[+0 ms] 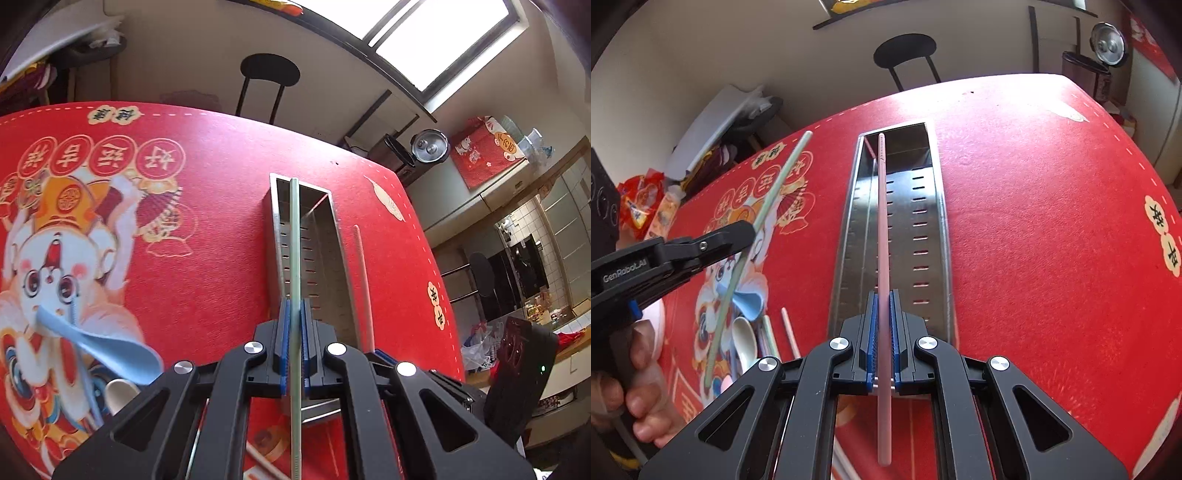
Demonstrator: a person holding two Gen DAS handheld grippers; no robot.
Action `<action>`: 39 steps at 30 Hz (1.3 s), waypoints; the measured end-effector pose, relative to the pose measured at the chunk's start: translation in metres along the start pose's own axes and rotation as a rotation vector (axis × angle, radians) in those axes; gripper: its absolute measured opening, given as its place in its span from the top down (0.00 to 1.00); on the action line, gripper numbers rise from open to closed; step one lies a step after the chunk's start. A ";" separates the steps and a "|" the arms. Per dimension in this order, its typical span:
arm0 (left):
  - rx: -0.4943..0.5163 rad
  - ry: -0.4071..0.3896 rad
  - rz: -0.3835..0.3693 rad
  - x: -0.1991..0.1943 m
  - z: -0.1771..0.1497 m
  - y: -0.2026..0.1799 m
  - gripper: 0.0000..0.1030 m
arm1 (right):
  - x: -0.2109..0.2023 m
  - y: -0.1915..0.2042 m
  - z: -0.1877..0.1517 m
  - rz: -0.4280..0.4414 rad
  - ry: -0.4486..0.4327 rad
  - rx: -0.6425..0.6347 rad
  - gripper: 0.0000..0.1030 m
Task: Organize utensils
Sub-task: 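Lower the chopsticks into the steel tray and open both grippers, then return both tools to the utensil pile and close the right gripper on the teal spoon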
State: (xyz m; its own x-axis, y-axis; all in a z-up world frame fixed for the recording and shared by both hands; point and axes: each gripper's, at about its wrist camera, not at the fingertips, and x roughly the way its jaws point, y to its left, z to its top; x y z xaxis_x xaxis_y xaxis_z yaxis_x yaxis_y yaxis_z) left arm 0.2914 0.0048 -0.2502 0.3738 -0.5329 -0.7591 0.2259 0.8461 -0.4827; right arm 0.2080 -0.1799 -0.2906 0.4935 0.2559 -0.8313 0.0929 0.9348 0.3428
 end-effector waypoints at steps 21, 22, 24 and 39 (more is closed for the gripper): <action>-0.077 0.045 0.038 0.086 0.047 0.001 0.83 | 0.052 -0.014 0.038 -0.036 0.077 0.028 0.94; -0.075 0.045 0.038 0.082 0.048 0.003 0.72 | 0.053 -0.013 0.039 -0.037 0.078 0.030 0.92; -0.067 0.041 0.029 0.073 0.050 0.006 0.59 | 0.053 -0.013 0.042 -0.041 0.078 0.041 0.92; 0.128 -0.097 0.305 -0.044 0.010 0.049 0.06 | 0.002 0.012 0.014 -0.052 -0.010 0.020 0.21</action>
State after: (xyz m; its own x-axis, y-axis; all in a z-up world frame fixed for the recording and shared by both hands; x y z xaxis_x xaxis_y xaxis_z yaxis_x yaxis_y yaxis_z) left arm 0.2951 0.0701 -0.2357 0.5237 -0.2575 -0.8121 0.1998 0.9638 -0.1768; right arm 0.2220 -0.1718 -0.2820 0.4963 0.2041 -0.8438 0.1357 0.9418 0.3076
